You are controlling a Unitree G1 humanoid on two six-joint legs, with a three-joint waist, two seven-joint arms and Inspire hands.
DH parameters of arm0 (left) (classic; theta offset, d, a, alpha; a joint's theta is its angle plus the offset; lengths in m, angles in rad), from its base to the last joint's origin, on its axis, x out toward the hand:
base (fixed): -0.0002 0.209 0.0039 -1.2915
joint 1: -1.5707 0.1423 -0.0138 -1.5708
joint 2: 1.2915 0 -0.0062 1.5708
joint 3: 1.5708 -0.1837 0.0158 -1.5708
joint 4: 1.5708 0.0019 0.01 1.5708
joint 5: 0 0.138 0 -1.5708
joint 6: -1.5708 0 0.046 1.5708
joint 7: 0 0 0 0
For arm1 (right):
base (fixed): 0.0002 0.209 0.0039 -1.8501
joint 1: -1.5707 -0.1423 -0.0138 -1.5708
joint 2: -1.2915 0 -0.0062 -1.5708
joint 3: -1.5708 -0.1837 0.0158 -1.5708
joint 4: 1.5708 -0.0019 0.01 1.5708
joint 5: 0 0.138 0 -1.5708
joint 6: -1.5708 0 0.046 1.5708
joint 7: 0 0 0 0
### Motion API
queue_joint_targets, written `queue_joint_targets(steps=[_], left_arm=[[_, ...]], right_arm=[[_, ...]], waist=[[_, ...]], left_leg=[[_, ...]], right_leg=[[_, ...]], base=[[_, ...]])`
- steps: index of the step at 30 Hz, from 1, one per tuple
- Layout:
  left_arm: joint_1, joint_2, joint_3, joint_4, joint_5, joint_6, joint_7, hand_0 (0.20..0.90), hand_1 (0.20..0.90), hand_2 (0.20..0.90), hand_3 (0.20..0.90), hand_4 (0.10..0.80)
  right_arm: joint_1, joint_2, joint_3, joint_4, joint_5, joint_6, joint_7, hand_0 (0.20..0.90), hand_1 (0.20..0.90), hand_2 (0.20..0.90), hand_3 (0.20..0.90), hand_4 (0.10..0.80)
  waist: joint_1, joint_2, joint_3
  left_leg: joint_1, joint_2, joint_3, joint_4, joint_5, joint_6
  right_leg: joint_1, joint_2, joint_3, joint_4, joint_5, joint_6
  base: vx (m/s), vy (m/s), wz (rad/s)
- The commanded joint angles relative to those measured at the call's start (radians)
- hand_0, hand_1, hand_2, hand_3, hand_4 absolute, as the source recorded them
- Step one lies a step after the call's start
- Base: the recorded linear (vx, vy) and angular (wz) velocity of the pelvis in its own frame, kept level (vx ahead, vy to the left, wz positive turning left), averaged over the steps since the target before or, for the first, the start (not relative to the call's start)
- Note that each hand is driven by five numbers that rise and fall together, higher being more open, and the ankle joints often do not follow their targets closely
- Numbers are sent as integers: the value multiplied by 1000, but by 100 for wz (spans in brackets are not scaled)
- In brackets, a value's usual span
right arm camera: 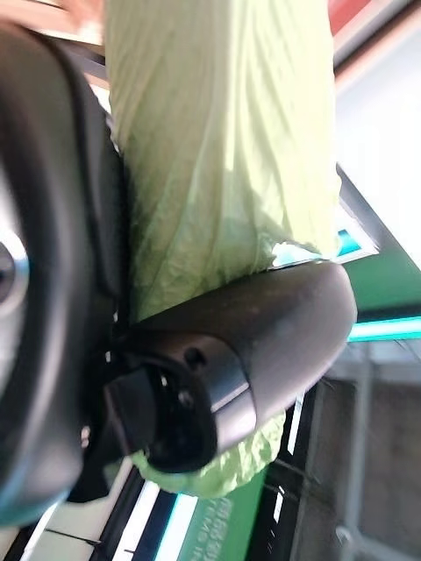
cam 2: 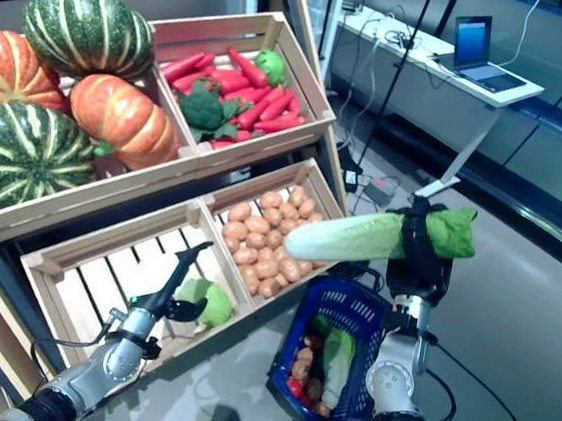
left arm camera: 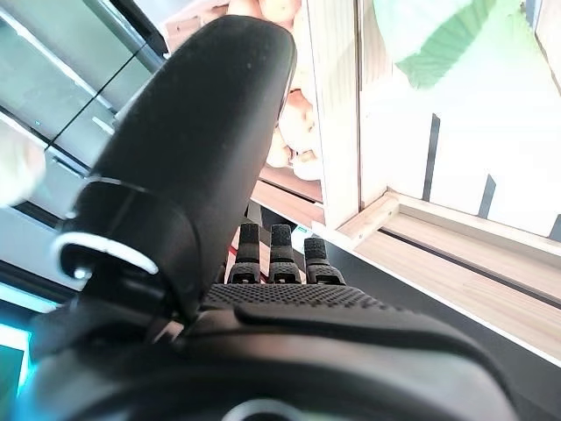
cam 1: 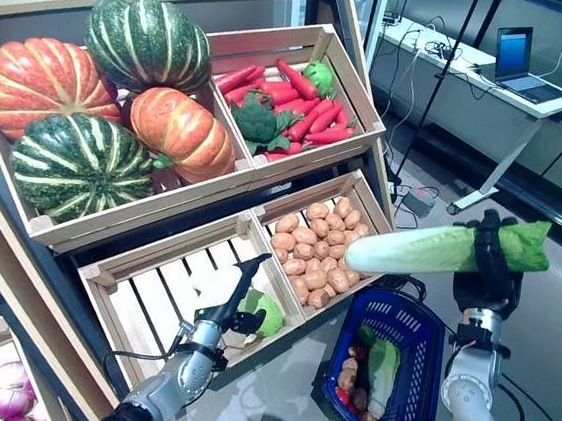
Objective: Put vegetables into the basket
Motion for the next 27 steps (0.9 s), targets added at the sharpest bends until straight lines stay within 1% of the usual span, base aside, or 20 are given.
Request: queue_joint_targets(steps=[1, 5, 7, 10, 12, 13, 14, 16, 18, 19, 20, 21, 22, 23, 24, 25, 26, 27], left_arm=[[-97, 22, 58, -11, -35, -86, 57, 900, 900, 900, 900, 800], [-49, 19, 74, -14, -84, -99, 27, 900, 900, 900, 900, 800], [-39, 19, 78, -5, -112, -112, 29, 900, 900, 900, 900, 800], [-39, 21, 85, 8, -125, -142, 32, 900, 900, 900, 900, 800], [-42, 27, 87, 7, -137, -147, 32, 900, 900, 900, 900, 800], [-42, 27, 87, 6, -137, -147, 32, 900, 900, 900, 900, 800], [-45, 35, 93, 10, -156, -141, 35, 900, 900, 900, 900, 800], [-49, 38, 100, 19, -175, -138, 48, 900, 900, 900, 900, 800], [-34, 47, 118, 21, -188, -148, 49, 900, 900, 900, 900, 800], [-26, 49, 123, 19, -197, -156, 47, 900, 900, 900, 900, 800], [-7, 50, 136, 5, -209, -168, 44, 900, 900, 900, 900, 800], [2, 55, 141, -12, -222, -180, 37, 900, 900, 900, 900, 800], [0, 60, 146, -38, -237, -199, 24, 900, 900, 900, 900, 800], [-17, 63, 143, -47, -255, -207, 16, 900, 900, 900, 900, 800], [-32, 63, 142, -46, -282, -211, 1, 900, 900, 900, 900, 800], [-77, 60, 136, -33, -304, -222, -19, 900, 900, 900, 900, 800], [-119, 63, 126, -36, -315, -219, -13, 900, 900, 900, 900, 800], [-149, 70, 119, -43, -327, -213, -7, 900, 900, 900, 900, 800]], right_arm=[[-77, -97, -79, -11, -141, -63, 0, 300, 300, 300, 300, 400], [-48, -136, -76, 82, -295, -36, -97, 300, 300, 300, 300, 400], [-50, -160, -72, 151, -310, -16, -124, 300, 300, 300, 300, 400], [-69, -190, -76, 272, -268, 42, -135, 300, 300, 300, 300, 400], [-79, -201, -82, 336, -267, 54, -134, 300, 300, 300, 300, 400], [-79, -201, -82, 337, -267, 54, -134, 300, 300, 300, 300, 400], [-90, -211, -80, 391, -324, 61, -177, 300, 300, 300, 300, 400], [-104, -219, -73, 429, -362, 69, -202, 300, 300, 300, 300, 400], [-120, -227, -57, 447, -423, 77, -245, 300, 300, 300, 300, 400], [-123, -229, -52, 445, -438, 81, -258, 300, 300, 300, 300, 400], [-128, -235, -44, 438, -477, 86, -278, 300, 300, 300, 300, 400], [-129, -242, -34, 427, -506, 82, -298, 300, 300, 300, 300, 400], [-143, -255, -10, 417, -536, 70, -336, 300, 300, 300, 300, 400], [-169, -269, 8, 422, -554, 72, -357, 300, 300, 300, 300, 400], [-194, -282, 16, 432, -558, 74, -364, 300, 300, 300, 300, 400], [-256, -309, 33, 453, -554, 93, -380, 300, 300, 300, 300, 400], [-310, -320, 53, 463, -568, 107, -402, 300, 300, 300, 300, 400], [-342, -328, 69, 474, -568, 109, -414, 300, 300, 300, 300, 400]], waist=[[1, 7, -5], [2, 0, -5], [7, -4, 0], [21, -10, 8], [31, -12, 15], [31, -12, 15], [41, -15, 21], [48, -16, 25], [56, -18, 31], [58, -20, 36], [63, -24, 50], [69, -27, 69], [83, -23, 112], [90, -17, 139], [91, -13, 153], [92, -8, 179], [90, -2, 199], [90, 2, 215]], left_leg=[[51, 0, 18, 9, -126, 14], [53, 3, 22, 9, -127, 11], [50, 6, 23, 9, -127, 10], [47, 9, 20, 9, -126, 9], [47, 11, 16, 9, -125, 9], [47, 11, 16, 9, -125, 9], [45, 13, 13, 9, -124, 8], [47, 14, 11, 9, -122, 7], [56, 15, 26, 17, -114, 2], [49, 16, 32, 43, -121, -1], [20, 16, 39, 115, -141, -4], [-34, 17, 33, 236, -161, -8], [-141, 19, -28, 376, -159, -22], [-190, 12, -72, 368, -139, -32], [-201, 10, -76, 346, -134, -32], [-232, 9, -63, 371, -145, -21], [-257, 5, -66, 399, -167, -10], [-276, 8, -58, 408, -177, -5]], right_leg=[[2, 29, -13, 2, 13, -52], [2, 30, -11, 2, 11, -52], [-1, 31, -14, 2, 13, -52], [-2, 34, -18, 2, 15, -54], [0, 35, -22, 2, 15, -56], [1, 35, -23, 2, 15, -56], [2, 37, -30, 2, 14, -57], [3, 39, -33, 2, 14, -60], [8, 43, -35, 2, 10, -70], [7, 42, -34, 9, 7, -73], [-1, 39, -34, 35, -2, -83], [-15, 33, -28, 72, -12, -93], [-45, 36, -22, 134, -26, -107], [-70, 40, -18, 171, -36, -111], [-84, 38, -21, 187, -44, -112], [-114, 25, -40, 212, -54, -111], [-158, 15, -38, 242, -60, -108], [-193, 8, -46, 273, -64, -105]], base=[[30, -49, -10], [32, -41, -7], [4, -42, -1], [7, -68, 0], [13, -71, 0], [20, -120, 2], [24, -146, 1], [37, -176, 1], [54, -141, -1], [33, -108, -3], [-17, -90, -4], [-114, -109, -3], [-209, -78, -1], [-220, -45, 0], [-211, 24, -2], [-206, 52, -2], [-234, 56, -4], [-234, 16, -2]])
